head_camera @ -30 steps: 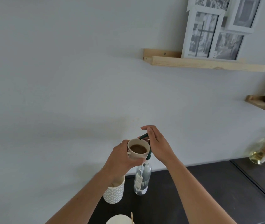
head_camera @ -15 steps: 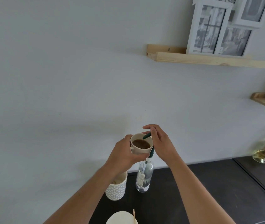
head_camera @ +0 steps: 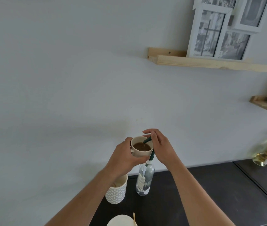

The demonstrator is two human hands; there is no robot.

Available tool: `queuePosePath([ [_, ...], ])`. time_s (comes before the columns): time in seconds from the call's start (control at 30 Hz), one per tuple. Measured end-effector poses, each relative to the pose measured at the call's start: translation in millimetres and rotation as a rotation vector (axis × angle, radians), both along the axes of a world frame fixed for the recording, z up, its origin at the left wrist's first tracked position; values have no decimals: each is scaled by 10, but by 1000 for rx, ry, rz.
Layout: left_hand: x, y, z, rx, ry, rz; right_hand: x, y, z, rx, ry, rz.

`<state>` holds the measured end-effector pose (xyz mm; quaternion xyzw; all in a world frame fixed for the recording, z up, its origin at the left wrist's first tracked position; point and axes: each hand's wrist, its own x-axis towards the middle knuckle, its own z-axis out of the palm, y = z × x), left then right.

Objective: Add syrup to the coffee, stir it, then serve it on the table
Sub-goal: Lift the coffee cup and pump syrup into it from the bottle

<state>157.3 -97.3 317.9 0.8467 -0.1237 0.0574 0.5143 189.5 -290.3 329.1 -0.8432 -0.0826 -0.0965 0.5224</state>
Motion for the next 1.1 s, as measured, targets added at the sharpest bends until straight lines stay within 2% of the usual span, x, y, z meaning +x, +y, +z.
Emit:
queuePosePath([
  [0.33, -52, 41, 20, -27, 3, -14, 39, 24, 114, -2, 59, -31],
  [1.1, -7, 21, 67, 2, 20, -5, 60, -21, 35, 1, 5, -40],
])
